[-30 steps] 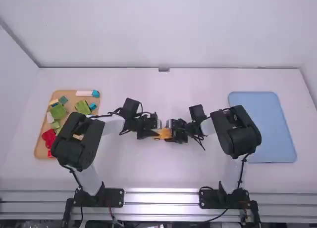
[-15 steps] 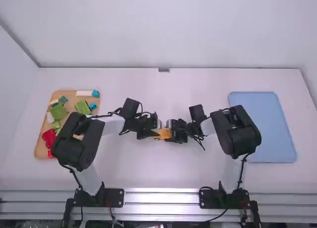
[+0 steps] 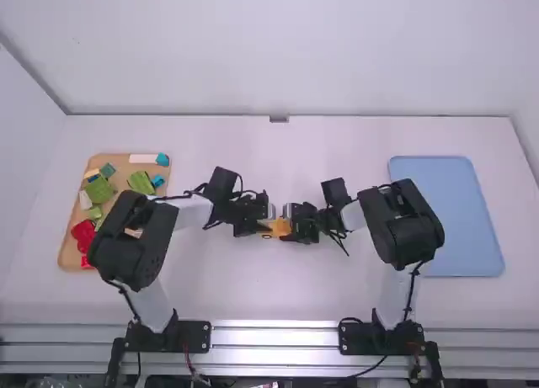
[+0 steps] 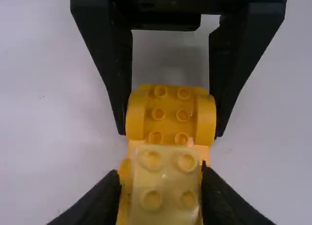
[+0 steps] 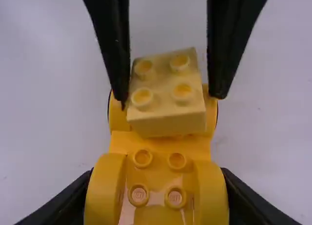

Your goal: Assemble lego blocks to make yellow taxi

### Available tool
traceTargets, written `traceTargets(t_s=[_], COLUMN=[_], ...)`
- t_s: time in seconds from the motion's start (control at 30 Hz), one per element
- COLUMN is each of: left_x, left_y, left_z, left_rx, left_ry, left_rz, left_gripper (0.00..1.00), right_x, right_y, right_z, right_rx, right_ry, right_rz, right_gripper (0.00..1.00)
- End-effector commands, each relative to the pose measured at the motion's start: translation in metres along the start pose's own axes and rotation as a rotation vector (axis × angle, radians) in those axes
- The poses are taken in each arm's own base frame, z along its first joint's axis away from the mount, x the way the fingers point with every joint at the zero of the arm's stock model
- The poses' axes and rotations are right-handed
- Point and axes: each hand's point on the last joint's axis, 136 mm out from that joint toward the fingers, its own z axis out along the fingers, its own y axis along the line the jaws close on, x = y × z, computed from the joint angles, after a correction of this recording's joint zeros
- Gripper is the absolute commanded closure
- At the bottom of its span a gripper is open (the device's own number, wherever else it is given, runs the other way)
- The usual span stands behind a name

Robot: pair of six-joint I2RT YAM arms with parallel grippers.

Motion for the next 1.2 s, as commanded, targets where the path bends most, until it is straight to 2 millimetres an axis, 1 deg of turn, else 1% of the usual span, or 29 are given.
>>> traceTargets(t_s=[0.0,0.1,0.17,0.23,0.27,0.3,0.57,0.67,0.73,0.8,0.83,0.87,0.93,1.03,1.07,1.17], left_x=[0.001,-0.002,-0.003,-0.004,-0.004,-0.007,-0.018,-0.014,-0.009,-0.006,-0.005,-0.005,-0.003,0.004,0.007,0.009], left_y=[-0.012,-0.013,-0.011,-0.01,-0.009,-0.009,-0.009,-0.007,-0.006,-0.007,-0.009,-0.009,-0.009,-0.009,-0.009,-0.01], left_z=[0.005,0.004,0.005,0.004,0.004,0.004,0.001,0.002,0.003,0.003,0.004,0.004,0.005,0.006,0.006,0.007], left_rx=[0.041,0.047,0.042,0.037,0.034,0.037,0.056,0.046,0.035,0.033,0.041,0.041,0.038,0.033,0.03,0.037], left_ry=[-0.015,-0.034,-0.037,-0.039,-0.042,-0.053,-0.115,-0.09,-0.063,-0.048,-0.043,-0.043,-0.03,0.001,0.012,0.017], left_rz=[-0.009,-0.007,0.0,0.003,0.005,0.01,0.014,0.014,0.01,0.003,0.002,0.002,-0.001,-0.015,-0.019,-0.029], left_gripper=[0.52,0.47,0.37,0.33,0.33,0.3,0.24,0.23,0.24,0.28,0.31,0.31,0.36,0.39,0.42,0.47], right_x=[0.001,0.001,0.001,0.001,0.001,0.001,0.001,0.001,0.001,0.001,0.001,0.001,0.001,0.0,0.0,0.0], right_y=[0.002,0.002,0.002,0.002,0.002,0.002,0.002,0.003,0.002,0.002,0.002,0.002,0.002,0.003,0.003,0.003], right_z=[-0.002,-0.002,-0.002,-0.002,-0.002,-0.002,-0.002,-0.002,-0.002,-0.002,-0.002,-0.002,-0.002,-0.002,-0.002,-0.002], right_rx=[0.003,0.002,0.001,0.002,0.002,0.001,0.001,0.001,0.002,0.002,0.001,0.001,0.001,-0.001,-0.001,-0.002], right_ry=[0.009,0.01,0.01,0.01,0.01,0.01,0.01,0.01,0.01,0.01,0.01,0.01,0.009,0.003,0.004,0.004], right_rz=[0.003,0.005,0.007,0.007,0.007,0.006,0.006,0.007,0.006,0.006,0.006,0.006,0.006,0.005,0.005,0.006], right_gripper=[0.44,0.44,0.44,0.44,0.44,0.44,0.44,0.44,0.44,0.44,0.44,0.44,0.44,0.44,0.44,0.44])
